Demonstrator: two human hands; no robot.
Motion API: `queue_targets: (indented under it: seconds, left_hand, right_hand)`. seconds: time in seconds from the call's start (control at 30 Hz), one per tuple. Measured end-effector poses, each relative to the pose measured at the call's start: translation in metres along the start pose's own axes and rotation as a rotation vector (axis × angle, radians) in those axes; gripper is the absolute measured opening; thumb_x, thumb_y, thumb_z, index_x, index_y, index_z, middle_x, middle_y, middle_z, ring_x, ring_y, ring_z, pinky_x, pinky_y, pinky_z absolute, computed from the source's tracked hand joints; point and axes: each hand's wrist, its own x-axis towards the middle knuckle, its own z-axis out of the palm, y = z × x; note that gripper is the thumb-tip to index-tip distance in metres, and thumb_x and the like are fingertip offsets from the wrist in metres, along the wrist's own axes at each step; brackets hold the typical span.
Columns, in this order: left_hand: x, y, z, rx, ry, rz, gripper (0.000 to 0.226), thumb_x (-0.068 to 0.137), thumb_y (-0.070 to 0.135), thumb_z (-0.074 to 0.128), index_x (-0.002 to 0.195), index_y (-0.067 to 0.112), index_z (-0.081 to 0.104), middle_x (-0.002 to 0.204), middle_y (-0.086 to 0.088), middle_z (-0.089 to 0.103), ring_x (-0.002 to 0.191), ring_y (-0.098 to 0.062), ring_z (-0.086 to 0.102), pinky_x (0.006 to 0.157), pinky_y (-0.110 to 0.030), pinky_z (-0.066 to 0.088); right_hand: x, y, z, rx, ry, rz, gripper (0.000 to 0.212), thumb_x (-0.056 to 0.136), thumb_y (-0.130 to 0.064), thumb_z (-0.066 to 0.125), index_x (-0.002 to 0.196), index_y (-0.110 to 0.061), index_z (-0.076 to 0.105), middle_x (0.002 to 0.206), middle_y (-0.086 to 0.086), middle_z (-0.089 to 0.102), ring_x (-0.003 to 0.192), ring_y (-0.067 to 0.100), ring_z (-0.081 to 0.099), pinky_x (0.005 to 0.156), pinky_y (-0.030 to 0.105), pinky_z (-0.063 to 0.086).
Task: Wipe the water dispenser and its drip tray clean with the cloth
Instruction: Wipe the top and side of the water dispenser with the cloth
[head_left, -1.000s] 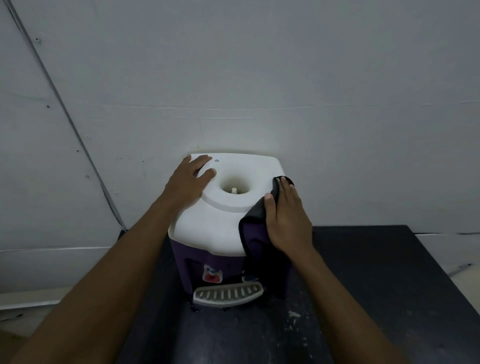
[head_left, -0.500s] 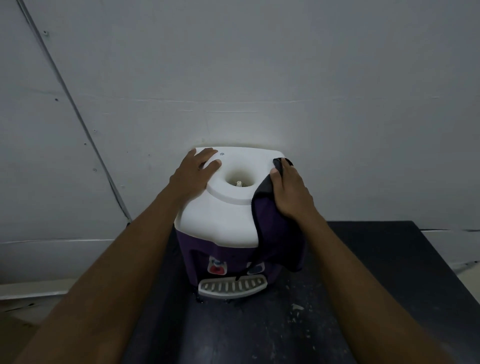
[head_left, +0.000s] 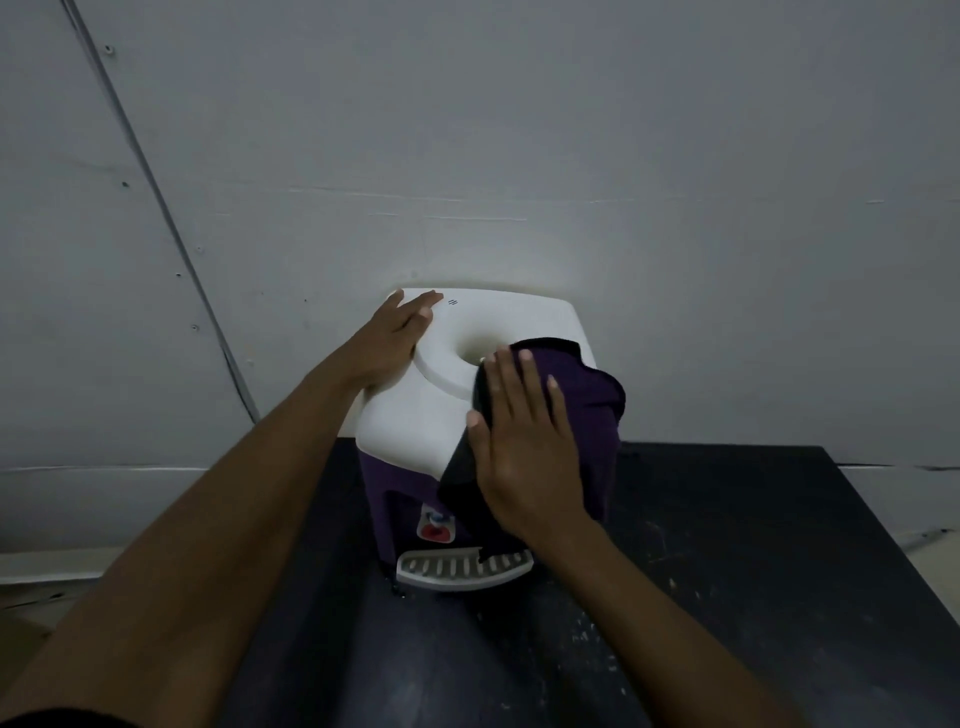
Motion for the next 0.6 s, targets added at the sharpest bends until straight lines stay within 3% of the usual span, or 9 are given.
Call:
queue_targets:
  seconds: [0.17,0.33,0.6]
  left_hand:
    - [0.001,-0.010,-0.011,-0.007,-0.059,0.018,0.044,0.105,0.057,0.027,0.149,0.055,0.035,0.170,0.000,0.006,0.155,-0.017,0.011,0.112,-0.030,0.013]
    - [0.000,-0.014,-0.013,-0.013,-0.075,0.029,0.044,0.105,0.058,0.024,0.148,0.057,0.034,0.170,0.002,0.005,0.155,-0.017,0.012,0.110,-0.029,0.013]
    - [-0.001,-0.020,-0.010,-0.024,-0.033,0.075,0.042,0.108,0.051,0.025,0.148,0.053,0.037,0.169,0.005,0.015,0.155,-0.007,0.006,0.125,-0.043,0.013]
  right_hand:
    - [0.023,-0.035,0.009,-0.114,-0.071,-0.205,0.057,0.112,-0.040,0.017,0.165,-0.018,0.019,0.173,-0.004,0.012,0.160,0.020,-0.003,0.127,0.050,-0.008]
    - [0.040,-0.055,0.011,-0.144,-0.106,-0.205,0.058,0.111,-0.039,0.014,0.164,-0.016,0.022,0.172,-0.002,0.017,0.160,0.022,-0.001,0.126,0.049,-0.014]
    - [0.007,-0.038,0.013,-0.136,-0.044,-0.240,0.058,0.110,-0.041,0.019,0.161,-0.017,0.033,0.169,-0.002,0.028,0.160,0.020,0.012,0.129,0.049,0.006]
